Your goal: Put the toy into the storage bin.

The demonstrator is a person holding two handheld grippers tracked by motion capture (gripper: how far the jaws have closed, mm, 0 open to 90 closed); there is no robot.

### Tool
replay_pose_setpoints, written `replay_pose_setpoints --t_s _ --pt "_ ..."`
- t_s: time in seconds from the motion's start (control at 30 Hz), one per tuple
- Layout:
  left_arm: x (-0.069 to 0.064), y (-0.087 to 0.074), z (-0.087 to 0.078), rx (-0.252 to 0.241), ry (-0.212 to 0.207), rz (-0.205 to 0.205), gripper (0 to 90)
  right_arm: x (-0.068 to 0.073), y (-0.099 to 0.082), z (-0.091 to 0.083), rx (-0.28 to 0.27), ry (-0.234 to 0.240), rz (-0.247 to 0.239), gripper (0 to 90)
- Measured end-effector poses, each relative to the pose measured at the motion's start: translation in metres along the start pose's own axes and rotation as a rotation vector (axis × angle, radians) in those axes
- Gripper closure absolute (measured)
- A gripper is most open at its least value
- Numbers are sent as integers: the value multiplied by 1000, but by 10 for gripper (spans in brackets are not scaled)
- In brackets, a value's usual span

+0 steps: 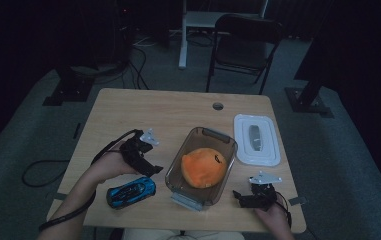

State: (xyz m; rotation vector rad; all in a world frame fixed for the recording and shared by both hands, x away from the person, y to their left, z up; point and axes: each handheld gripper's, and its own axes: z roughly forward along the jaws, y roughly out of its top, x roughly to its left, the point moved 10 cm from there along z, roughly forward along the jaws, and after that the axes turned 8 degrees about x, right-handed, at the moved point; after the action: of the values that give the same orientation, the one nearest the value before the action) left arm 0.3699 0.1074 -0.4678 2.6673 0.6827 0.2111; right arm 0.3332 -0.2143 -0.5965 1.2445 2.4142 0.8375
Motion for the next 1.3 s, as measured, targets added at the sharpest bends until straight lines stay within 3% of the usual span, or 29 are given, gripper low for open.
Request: replay_pose_setpoints --t_s 0.1,0.33,0.43,0.57,0.6,0.73,0.87,1.3 --pt "0 -11 4 23 -1 -12 119 0 0 0 0 0 0 125" --pt "-6 -34 14 53 -11 10 113 0 0 0 -2 0 2 125" --pt "-14 -51 22 72 -35 5 114 0 0 0 -2 0 2 125" --pt "-16 -60 24 81 -38 2 114 0 0 0 -3 0 0 125" --pt "-18 -71 29 92 -45 -7 114 0 0 0 -2 1 0 125" --pt "-22 -85 34 111 -60 -5 122 0 0 0 -2 0 1 125" --pt "-21 -99 39 142 -56 -20 130 0 0 0 -2 -1 2 125" --pt "-18 -122 61 207 -37 -49 143 0 1 1 -3 -2 5 125"
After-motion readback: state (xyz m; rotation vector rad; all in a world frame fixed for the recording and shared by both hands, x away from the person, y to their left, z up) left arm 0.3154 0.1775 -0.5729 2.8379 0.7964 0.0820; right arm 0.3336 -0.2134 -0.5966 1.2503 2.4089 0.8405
